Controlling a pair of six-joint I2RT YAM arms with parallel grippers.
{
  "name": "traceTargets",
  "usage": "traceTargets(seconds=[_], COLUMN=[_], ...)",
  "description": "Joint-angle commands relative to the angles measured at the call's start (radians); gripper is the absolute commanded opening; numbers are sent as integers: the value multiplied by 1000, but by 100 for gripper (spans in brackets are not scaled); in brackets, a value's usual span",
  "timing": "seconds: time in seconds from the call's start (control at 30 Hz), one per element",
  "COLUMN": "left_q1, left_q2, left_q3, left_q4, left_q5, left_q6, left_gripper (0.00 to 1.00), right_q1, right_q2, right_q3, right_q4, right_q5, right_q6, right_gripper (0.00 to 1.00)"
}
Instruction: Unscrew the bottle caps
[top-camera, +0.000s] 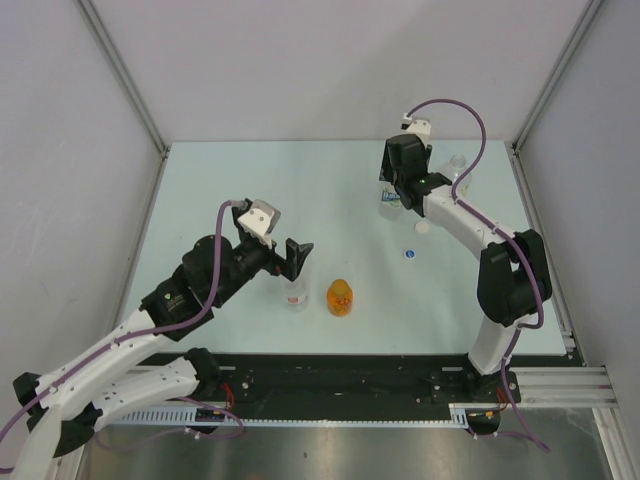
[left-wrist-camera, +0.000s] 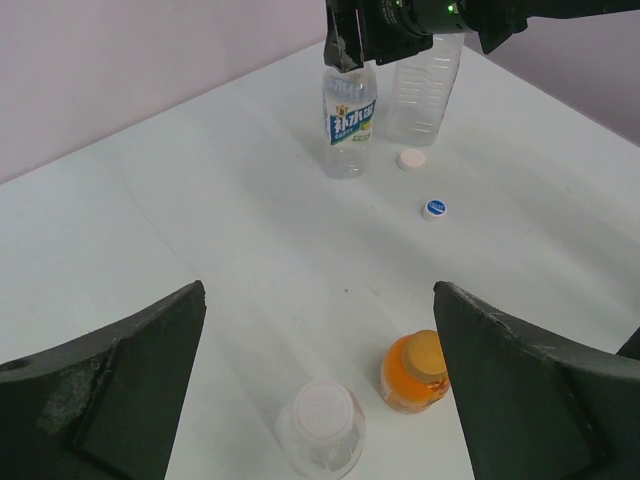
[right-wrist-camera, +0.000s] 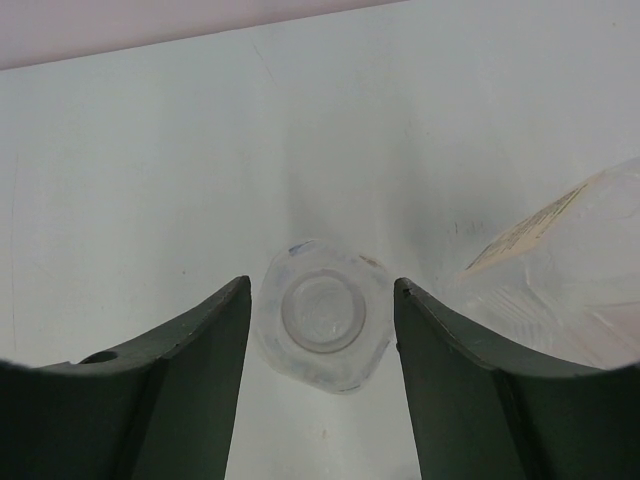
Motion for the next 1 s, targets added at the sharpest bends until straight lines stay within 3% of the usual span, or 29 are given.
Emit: traceTargets(seconds=[0.0,0.4,0.67,0.73,0.87,0.97], left_q1=[0,-2,-2,-2,-2,-2], left_q2=[2,11,17,20,17,0], left_q3=[-3,-5,26,37,44,55], left_q4=[10,10,-1,-6,-21,-44], left_q5=[7,7,18,12,-25,-82], left_q6=[-12,-20,-46,-53,-72,-93], left_gripper=[100,100,100,100,100,100], right_q1=[3,29,165,233,323,407], right_q2=[-54,-147,-377,-437,-586,-660], right_q3=[29,-3,-86,-145,-331,-493], right_q4=[0,-55,-210,-217,-154,-96], right_q5=[4,-7,59,24,-255,-270], right_q6=[3,-11,-2,-3,-4,52], right_gripper=[63,64,64,64,63,62])
